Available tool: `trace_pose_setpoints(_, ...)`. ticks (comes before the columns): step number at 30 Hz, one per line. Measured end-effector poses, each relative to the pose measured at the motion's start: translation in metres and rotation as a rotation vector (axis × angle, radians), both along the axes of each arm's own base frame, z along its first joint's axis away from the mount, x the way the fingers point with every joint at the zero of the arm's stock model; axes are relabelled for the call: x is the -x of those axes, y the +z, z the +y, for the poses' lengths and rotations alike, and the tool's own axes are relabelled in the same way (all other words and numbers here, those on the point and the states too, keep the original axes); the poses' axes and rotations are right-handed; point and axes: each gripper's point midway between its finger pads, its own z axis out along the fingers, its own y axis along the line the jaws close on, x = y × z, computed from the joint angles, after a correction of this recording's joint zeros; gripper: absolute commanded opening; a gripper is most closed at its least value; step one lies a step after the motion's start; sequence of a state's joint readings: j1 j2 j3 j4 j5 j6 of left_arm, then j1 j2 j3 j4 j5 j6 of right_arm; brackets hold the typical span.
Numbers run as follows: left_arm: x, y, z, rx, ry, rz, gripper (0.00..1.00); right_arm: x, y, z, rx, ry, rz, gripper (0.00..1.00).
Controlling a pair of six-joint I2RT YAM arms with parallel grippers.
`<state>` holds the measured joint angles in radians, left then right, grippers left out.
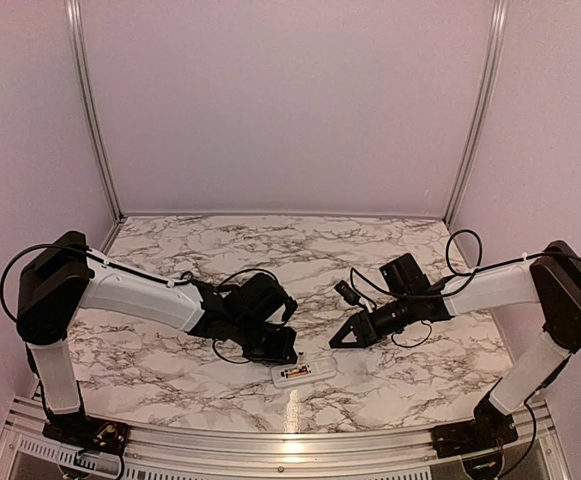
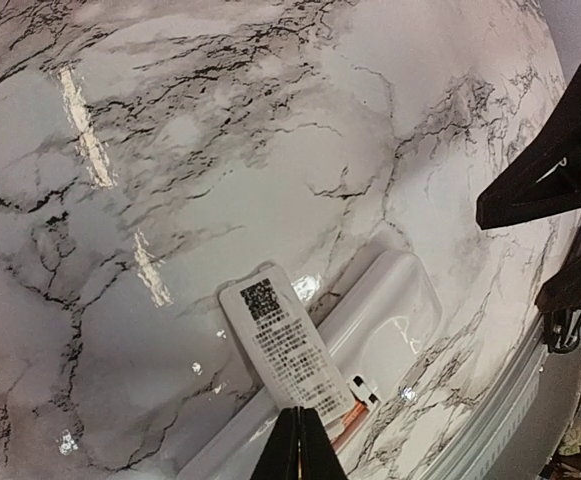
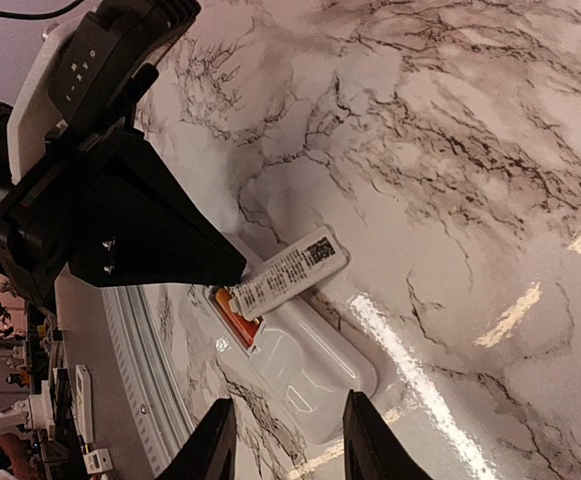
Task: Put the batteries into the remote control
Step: Pick up the battery cover from the center of the board.
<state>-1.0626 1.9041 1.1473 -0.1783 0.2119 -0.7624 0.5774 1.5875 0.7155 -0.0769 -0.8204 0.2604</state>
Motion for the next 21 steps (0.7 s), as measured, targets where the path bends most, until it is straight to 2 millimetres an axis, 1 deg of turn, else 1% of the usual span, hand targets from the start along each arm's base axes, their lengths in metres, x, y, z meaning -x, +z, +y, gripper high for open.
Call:
trace_pose_setpoints(1,0.0001,0.0001,-0.0004,0.005,-0.002,0.000,0.00,0.0000,0.0000,0.0000,0.000,0.000,0.000,0.35)
trace_pose_setpoints(2,0.0005,0.0003,-0.0010,0.011,-0.006,0.000,0.04,0.0000,0.0000,0.0000,0.000,0.000,0.000,0.35)
trace_pose_setpoints(4,0.0017,-0.0009,-0.0011,0.017,-0.010,0.004,0.23,0.0000,0.0000,0.0000,0.000,0.000,0.000,0.36)
trace_pose_setpoints(5,0.0017,-0.0015,-0.0008,0.017,-0.014,0.000,0.29,0.0001,0.0000,0.0000,0.000,0.000,0.000,0.36)
trace_pose_setpoints(7,0.0010,-0.0020,0.0000,0.019,-0.004,0.008,0.36,0.0000,0.0000,0.0000,0.000,0.000,0.000,0.36)
trace_pose_setpoints(11,-0.0013,-0.0015,-0.0001,0.023,0.006,0.007,0.42,0.0000,0.0001,0.0000,0.000,0.000,0.000,0.35)
trace_pose_setpoints(16,-0.0018,-0.0007,-0.0011,0.030,0.013,0.010,0.41,0.0000,0.0000,0.0000,0.000,0.000,0.000,0.35)
trace_pose_setpoints(18,-0.0019,0.0011,-0.0032,0.043,0.014,0.015,0.41,-0.0001,-0.0001,0.0000,0.001,-0.001,0.000,0.33)
trace_pose_setpoints(21,-0.0017,0.0066,-0.0098,0.080,0.016,0.024,0.40,-0.0011,0.0004,0.0002,0.001,-0.003,-0.002,0.27)
